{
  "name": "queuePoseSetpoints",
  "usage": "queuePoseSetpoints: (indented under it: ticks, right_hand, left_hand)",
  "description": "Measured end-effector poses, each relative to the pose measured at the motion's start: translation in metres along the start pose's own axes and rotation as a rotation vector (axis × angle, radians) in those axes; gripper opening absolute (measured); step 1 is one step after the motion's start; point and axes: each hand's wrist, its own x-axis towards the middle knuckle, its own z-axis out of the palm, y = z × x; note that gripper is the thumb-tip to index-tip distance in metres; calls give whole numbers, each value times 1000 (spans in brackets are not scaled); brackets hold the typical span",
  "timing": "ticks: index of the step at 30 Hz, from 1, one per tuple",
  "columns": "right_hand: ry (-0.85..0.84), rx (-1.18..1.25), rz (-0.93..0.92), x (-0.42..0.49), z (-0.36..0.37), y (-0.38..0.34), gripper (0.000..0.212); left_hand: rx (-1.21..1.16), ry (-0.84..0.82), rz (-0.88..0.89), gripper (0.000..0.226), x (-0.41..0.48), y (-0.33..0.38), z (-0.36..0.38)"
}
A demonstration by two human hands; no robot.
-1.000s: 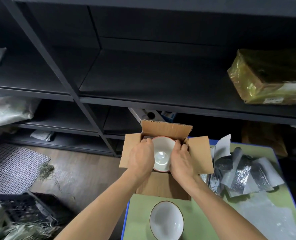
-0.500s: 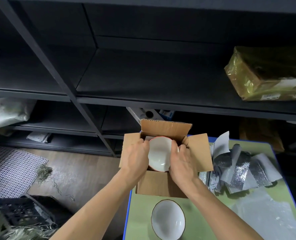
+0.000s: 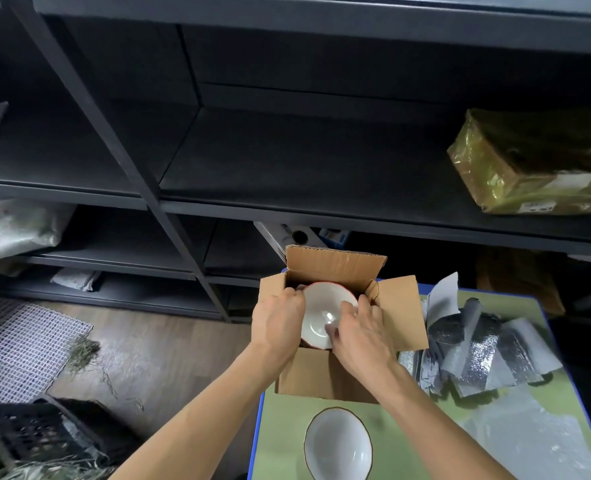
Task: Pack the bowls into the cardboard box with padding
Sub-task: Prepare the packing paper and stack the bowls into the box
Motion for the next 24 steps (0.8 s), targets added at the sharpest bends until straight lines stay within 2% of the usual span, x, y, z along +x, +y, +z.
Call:
queuePoseSetpoints:
  ticks: [5, 10, 24]
  right_hand:
    - [-109, -60, 36, 10, -1, -18, 70]
    - [-223, -133, 124, 21, 2, -33, 99]
    - [-288, 11, 173, 29, -4, -28, 92]
  left_hand:
    - [-342, 113, 77, 28, -19, -15, -12]
    - [-462, 152, -23, 18, -38, -21, 1]
    - [-526, 170, -25, 20, -39, -27, 14]
